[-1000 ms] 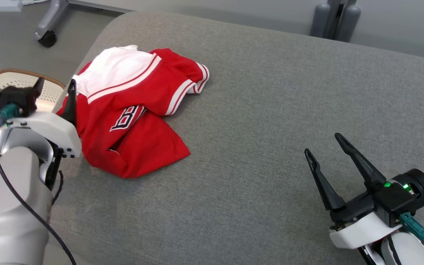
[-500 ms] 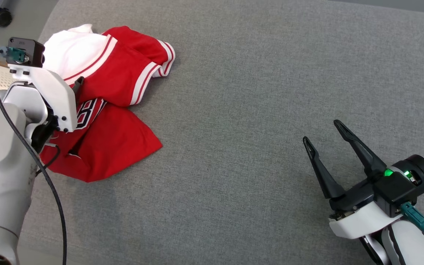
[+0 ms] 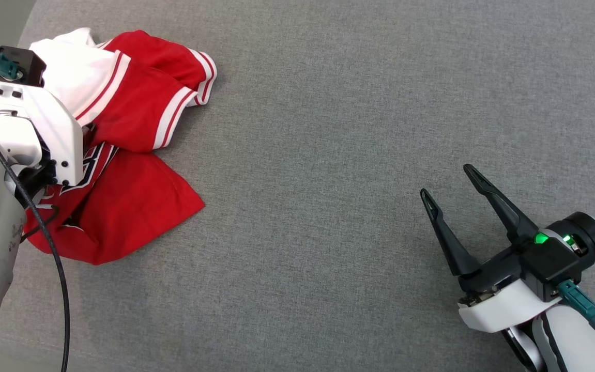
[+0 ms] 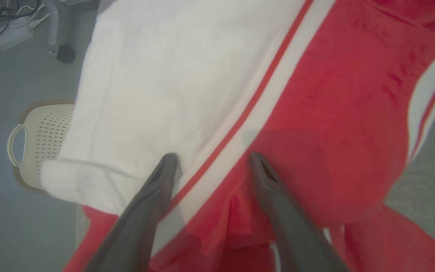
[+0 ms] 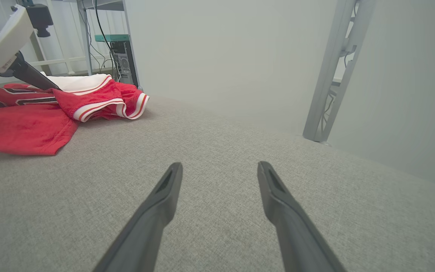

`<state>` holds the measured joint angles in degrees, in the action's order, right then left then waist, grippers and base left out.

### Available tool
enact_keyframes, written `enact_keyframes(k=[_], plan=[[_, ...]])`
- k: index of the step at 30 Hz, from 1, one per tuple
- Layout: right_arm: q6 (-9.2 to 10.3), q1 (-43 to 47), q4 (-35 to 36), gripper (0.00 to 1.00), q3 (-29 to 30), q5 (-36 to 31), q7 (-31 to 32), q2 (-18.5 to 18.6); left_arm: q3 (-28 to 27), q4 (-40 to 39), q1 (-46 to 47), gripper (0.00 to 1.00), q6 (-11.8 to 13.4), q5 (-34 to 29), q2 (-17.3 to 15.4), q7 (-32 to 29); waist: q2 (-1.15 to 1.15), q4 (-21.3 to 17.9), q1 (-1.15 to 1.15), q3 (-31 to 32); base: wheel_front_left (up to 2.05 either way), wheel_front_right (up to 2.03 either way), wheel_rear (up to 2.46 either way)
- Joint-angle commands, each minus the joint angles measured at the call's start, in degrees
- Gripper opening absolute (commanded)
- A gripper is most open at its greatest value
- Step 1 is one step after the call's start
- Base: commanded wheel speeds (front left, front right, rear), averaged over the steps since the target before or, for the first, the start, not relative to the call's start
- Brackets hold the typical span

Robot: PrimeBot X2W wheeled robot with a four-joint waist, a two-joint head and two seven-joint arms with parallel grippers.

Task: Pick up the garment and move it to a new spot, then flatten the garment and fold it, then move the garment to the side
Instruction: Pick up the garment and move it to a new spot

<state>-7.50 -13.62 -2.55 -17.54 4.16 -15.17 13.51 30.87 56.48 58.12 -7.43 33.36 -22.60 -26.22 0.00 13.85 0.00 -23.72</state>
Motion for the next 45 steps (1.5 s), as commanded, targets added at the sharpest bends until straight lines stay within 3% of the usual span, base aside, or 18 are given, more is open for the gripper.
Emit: enact_keyframes(k=[1, 5, 7, 8, 14, 20, 31, 40, 45], plan=[[0.02, -0.64, 0.11, 1.0, 0.1, 0.14, -0.13, 0.39, 0.57, 0.37, 0.83, 1.0, -0.05, 0.43, -0.35, -0.35, 0.0, -0.13, 0.0, -0.13, 0.0, 0.0, 0.0], [0.02, -0.82, 0.24, 1.0, 0.03, 0.07, -0.13, 0.5, 2.54, 1.22, 1.05, 1.0, -0.05, 1.4, -0.18, -1.69, 0.0, -0.38, 0.0, -0.56, 0.0, 0.0, 0.0], [0.02, -1.12, 0.33, 1.0, 0.12, 0.03, -0.13, 0.56, 3.91, 1.78, 1.17, 0.29, -0.06, 2.29, 0.04, -3.01, 0.0, -0.44, 0.0, -1.01, 0.0, 0.0, 0.0], [0.02, -1.19, 0.31, 1.0, 0.15, 0.0, -0.13, 0.56, 4.09, 1.89, 1.39, 0.0, -0.06, 2.68, 0.01, -3.03, 0.0, -0.44, 0.0, -1.15, 0.0, 0.0, 0.0], [0.02, -1.53, -0.29, 1.0, 0.11, 0.01, -0.13, 0.55, 4.65, 3.06, 2.31, 0.0, -0.06, 4.54, 0.16, -2.7, 0.0, -0.47, 0.0, -1.12, 0.0, 0.0, 0.0], [0.02, -1.51, -0.86, 1.0, 0.02, 0.14, -0.13, 0.26, 4.58, 3.7, 3.27, 0.0, -0.06, 4.85, -0.14, 2.26, 0.0, -0.41, 0.0, 0.25, 0.0, 0.0, 0.0], [0.02, 0.88, -2.35, 1.0, 1.09, 0.88, -0.13, -1.08, 3.79, 5.24, 2.03, 0.0, 0.42, 3.95, 0.83, 19.13, 0.0, 0.04, 0.0, 7.32, 0.0, 0.0, 0.0], [0.02, 3.85, -3.16, 1.0, 2.52, 0.56, -0.13, -3.01, 0.5, 4.55, 0.43, 0.0, 1.21, 6.03, 2.76, 36.64, 0.0, 0.27, 0.0, 14.6, 0.0, 0.0, 0.0], [0.02, 5.0, -3.17, 1.0, 3.58, 0.3, -0.13, -3.92, -1.58, 1.49, -0.14, 0.0, 0.96, 6.9, 3.37, 40.75, 0.0, -0.38, 0.0, 17.31, 0.0, 0.0, 0.0]])
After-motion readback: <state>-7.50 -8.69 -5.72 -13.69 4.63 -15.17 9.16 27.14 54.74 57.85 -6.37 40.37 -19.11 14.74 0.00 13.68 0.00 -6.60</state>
